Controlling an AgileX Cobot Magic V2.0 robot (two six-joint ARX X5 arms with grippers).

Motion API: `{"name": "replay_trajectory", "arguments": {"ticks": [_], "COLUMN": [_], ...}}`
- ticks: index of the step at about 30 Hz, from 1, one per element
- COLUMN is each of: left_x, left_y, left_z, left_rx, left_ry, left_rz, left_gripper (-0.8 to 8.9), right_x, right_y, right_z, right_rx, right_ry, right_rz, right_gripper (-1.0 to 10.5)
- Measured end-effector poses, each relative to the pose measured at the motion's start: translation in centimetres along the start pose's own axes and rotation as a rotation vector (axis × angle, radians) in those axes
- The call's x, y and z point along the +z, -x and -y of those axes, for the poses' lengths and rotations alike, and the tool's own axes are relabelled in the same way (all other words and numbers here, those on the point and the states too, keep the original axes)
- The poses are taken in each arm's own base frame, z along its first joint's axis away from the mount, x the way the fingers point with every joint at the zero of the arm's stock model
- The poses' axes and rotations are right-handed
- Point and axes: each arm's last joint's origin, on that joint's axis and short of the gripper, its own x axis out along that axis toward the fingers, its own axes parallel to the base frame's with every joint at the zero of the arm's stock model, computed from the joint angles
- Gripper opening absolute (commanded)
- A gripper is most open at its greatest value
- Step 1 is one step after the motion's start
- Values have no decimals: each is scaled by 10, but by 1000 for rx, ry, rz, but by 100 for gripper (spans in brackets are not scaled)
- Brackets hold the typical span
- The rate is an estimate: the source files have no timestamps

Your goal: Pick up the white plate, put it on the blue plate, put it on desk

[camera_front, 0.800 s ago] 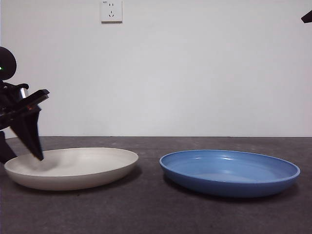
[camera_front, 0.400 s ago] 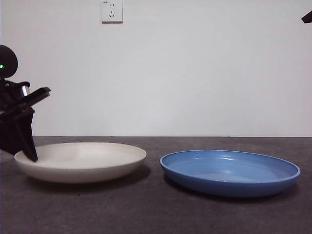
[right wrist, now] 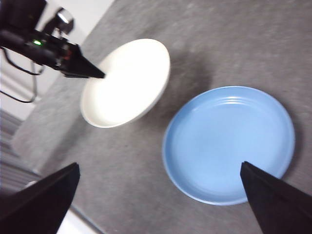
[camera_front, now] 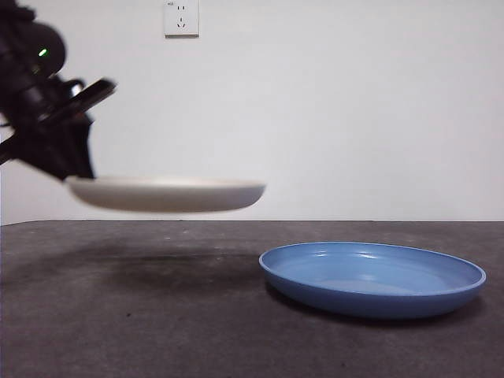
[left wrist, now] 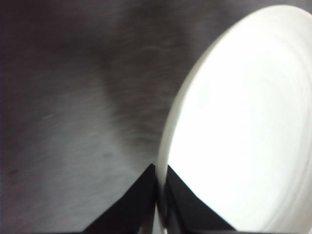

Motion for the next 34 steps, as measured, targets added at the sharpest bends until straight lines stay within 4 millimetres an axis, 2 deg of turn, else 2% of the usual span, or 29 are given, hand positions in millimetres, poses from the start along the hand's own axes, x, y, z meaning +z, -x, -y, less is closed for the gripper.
{"name": "replay_trajectory", "arguments": {"ticks": [7, 11, 16, 20, 24, 29, 34], "left_x": [-5, -6, 2, 10, 15, 18, 18], "left_y": [-17, -39, -77, -98, -112, -126, -128], "left_z": [62, 97, 122, 141, 152, 148, 146], "left_rx": [-62, -97, -108, -120, -128, -97, -54], "left_ry": [-121, -192, -231, -266, -287, -275, -279], "left_rz": [-41, -87, -158, -182, -191, -208, -192], "left_gripper": [15, 15, 15, 15, 15, 15, 14], "right_x": [-10, -15, -23, -26, -27, -28, -28], "right_y": [21, 31, 37, 40, 41, 41, 41], "right_z": [-13, -20, -23, -25, -26, -26, -26], "right_rx": [-76, -73, -75, -73, -74, -74, -75], "right_ry": [29, 43, 42, 50, 47, 46, 47], "right_rz": [22, 34, 28, 36, 32, 31, 31], "right_gripper": [602, 602, 602, 602, 602, 602, 602]}}
